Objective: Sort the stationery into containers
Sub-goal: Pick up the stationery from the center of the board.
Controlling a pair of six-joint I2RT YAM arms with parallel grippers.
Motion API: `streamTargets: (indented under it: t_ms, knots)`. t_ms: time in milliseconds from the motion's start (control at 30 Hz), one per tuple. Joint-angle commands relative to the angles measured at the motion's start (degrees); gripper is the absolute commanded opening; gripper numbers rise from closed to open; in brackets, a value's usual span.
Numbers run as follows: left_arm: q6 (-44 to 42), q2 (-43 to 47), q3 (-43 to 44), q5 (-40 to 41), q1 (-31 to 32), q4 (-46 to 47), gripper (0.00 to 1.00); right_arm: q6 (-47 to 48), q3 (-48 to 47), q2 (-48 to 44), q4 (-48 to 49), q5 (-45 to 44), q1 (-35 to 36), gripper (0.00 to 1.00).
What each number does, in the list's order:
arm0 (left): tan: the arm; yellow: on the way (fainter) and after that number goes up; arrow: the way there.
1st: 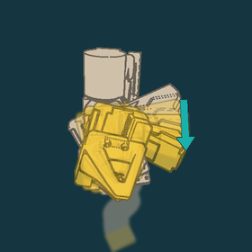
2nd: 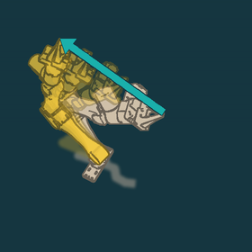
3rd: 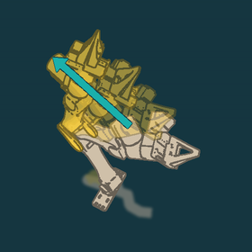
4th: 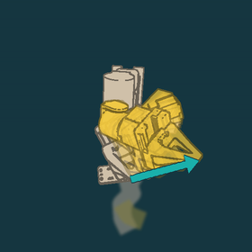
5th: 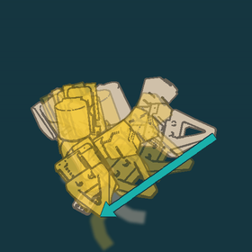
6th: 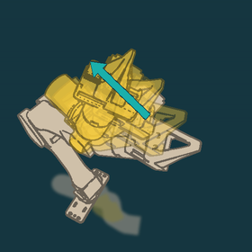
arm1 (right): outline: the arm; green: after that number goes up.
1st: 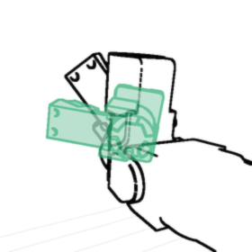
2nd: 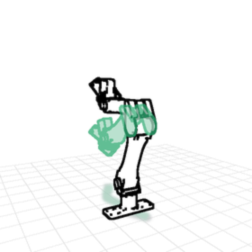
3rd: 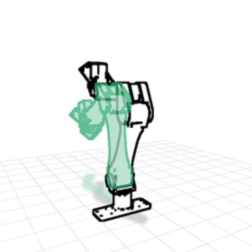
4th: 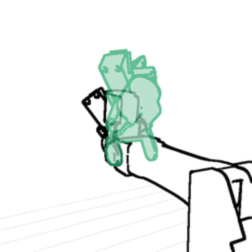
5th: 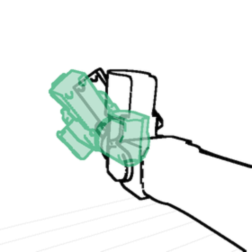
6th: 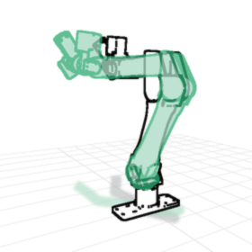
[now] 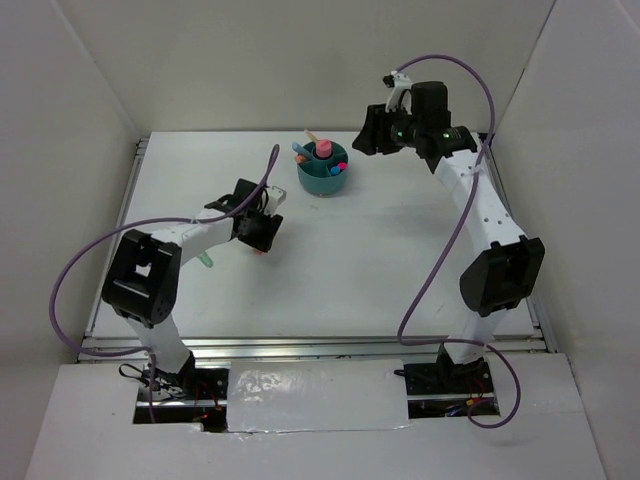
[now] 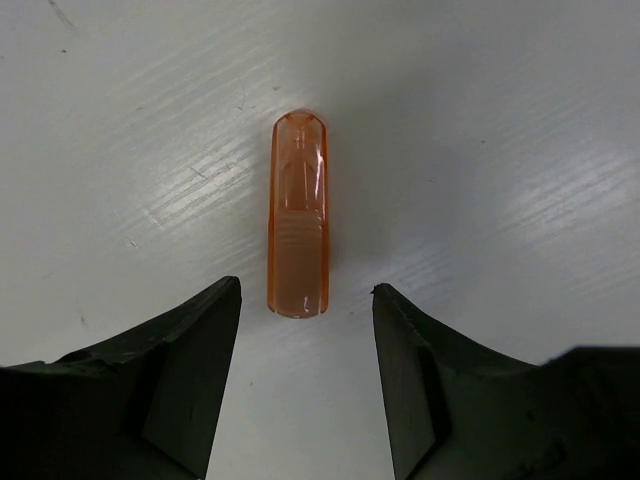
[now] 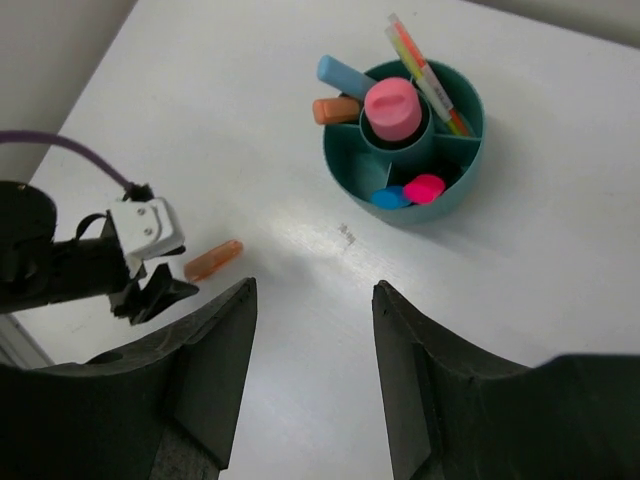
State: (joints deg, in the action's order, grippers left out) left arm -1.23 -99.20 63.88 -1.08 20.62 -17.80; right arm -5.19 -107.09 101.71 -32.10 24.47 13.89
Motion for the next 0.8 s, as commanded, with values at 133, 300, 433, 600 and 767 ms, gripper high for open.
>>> streamTargets:
  t_ms: [133,300,433,600,767]
  knots:
    - [0.8,-6.2,4.6,2.9,0.5,2.0,0.65,-1.1,6.2,-2.7,-2.3,4.0,-0.1,0.57]
    - [0.7,-9.3,5.5,2.0,0.5,1.6,0.6,-1.1,7.5,-2.9,-2.3,5.8,0.0,0.57]
    - [0.2,-8.7,4.9,0.2,0.3,2.1,0.41,-1.8,8.0,-2.2,-1.9,7.6,0.3,0.57]
    - [-0.2,-0.4,0.6,-6.0,0.4,8.6,0.22,-4.9,8.0,-0.3,-0.4,12.1,1.8,0.56]
    - [-0.4,12.9,-3.9,-12.2,2.9,17.3,0.21,-8.0,7.1,3.0,1.7,17.4,6.2,0.58]
